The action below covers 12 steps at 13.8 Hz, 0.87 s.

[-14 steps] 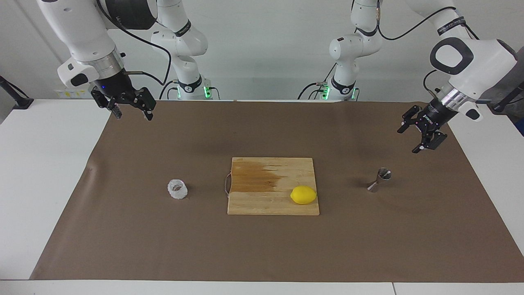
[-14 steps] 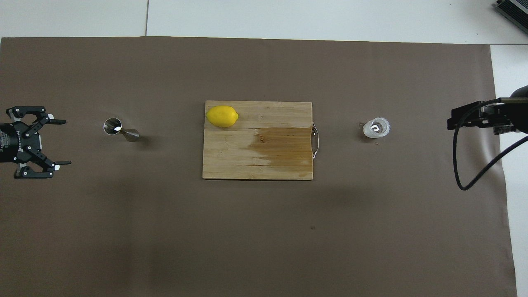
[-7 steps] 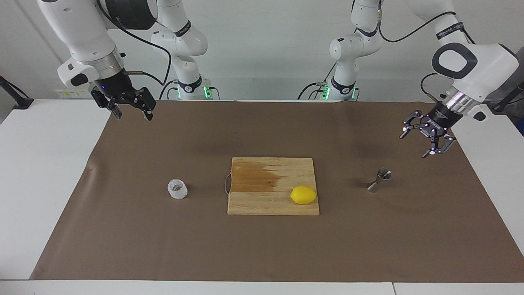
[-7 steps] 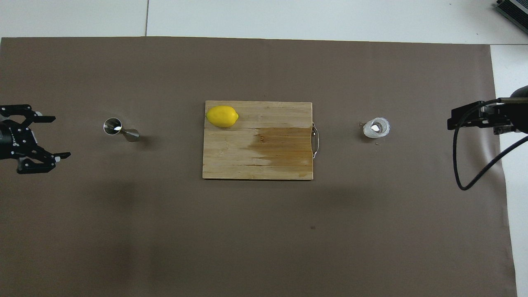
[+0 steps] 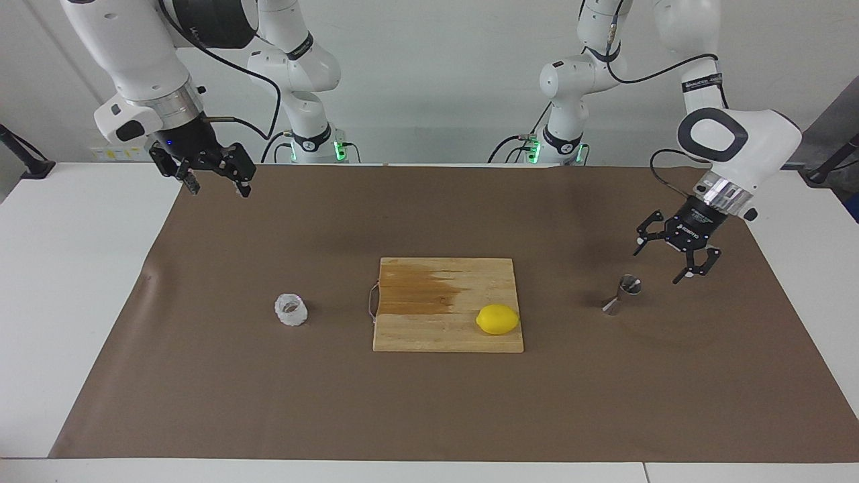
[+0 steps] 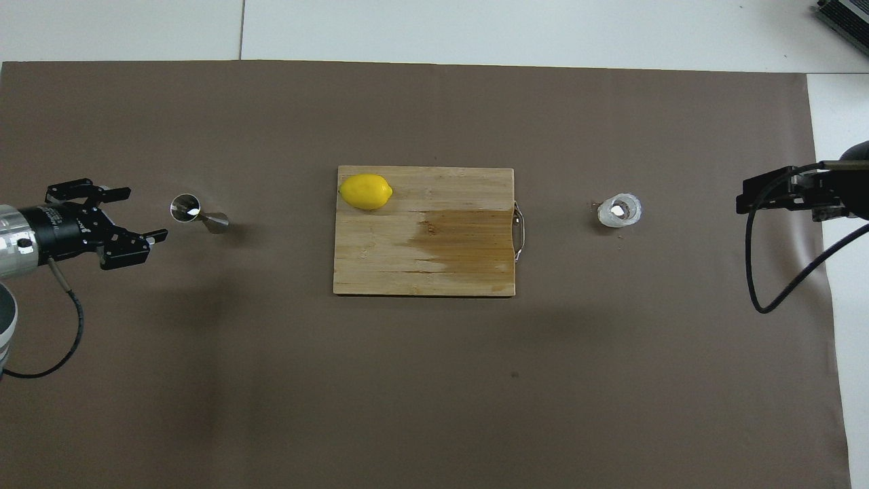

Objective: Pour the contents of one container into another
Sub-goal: 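Close the left gripper around the silver metal cup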

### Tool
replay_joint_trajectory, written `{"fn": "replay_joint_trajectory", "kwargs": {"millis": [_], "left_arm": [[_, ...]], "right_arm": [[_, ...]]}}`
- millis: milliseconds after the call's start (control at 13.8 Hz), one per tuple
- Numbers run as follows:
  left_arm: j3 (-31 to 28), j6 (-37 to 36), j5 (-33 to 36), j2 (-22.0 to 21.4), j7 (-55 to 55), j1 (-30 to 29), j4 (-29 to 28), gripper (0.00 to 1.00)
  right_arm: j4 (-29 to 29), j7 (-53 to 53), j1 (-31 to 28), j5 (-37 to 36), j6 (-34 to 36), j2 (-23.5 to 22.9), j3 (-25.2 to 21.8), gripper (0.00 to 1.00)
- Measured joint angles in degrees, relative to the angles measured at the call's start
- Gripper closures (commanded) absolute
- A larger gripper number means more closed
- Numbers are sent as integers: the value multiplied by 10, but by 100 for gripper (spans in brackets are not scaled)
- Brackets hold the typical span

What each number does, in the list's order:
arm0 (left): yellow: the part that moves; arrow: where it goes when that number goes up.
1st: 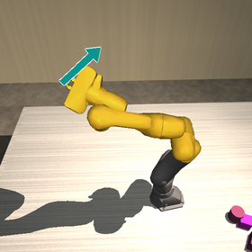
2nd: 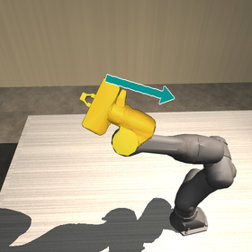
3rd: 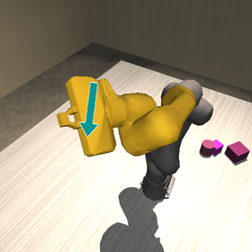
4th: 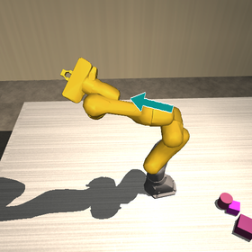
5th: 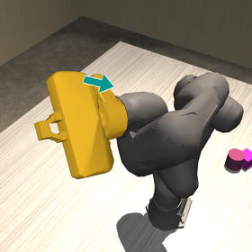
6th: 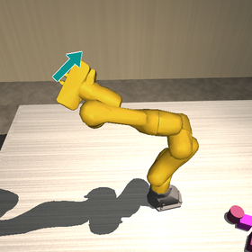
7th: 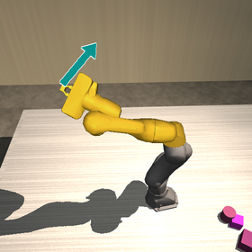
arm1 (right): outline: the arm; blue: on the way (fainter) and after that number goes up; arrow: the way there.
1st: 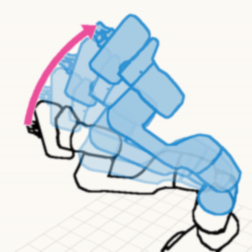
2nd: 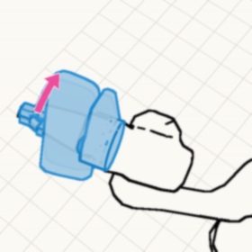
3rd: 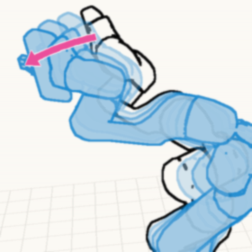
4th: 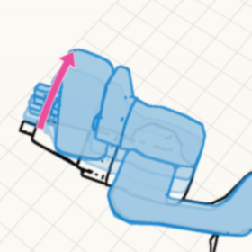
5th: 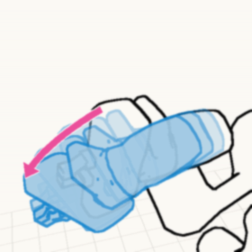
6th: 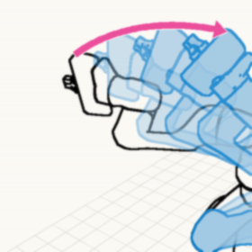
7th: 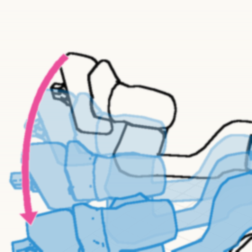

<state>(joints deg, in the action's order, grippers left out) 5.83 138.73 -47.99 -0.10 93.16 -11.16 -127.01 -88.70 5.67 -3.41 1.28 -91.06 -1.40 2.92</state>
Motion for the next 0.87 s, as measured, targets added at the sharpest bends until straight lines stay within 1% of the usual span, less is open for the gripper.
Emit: {"fn": "replay_joint_trajectory", "kwargs": {"millis": [217, 507, 725, 870], "left_arm": [[2, 61, -23, -3, 4, 38, -31, 0], [0, 96, -31, -4, 6, 43, -43, 0], [1, 122, -64, 7, 6, 50, -47, 0], [1, 132, -70, 11, 6, 58, -47, 0]], "right_arm": [[0, 0, 0, 0, 0, 0, 0, 0], [0, 0, 0, 0, 0, 0, 0, 0], [0, 0, 0, 0, 0, 0, 0, 0], [0, 0, 0, 0, 0, 0, 0, 0]]}}
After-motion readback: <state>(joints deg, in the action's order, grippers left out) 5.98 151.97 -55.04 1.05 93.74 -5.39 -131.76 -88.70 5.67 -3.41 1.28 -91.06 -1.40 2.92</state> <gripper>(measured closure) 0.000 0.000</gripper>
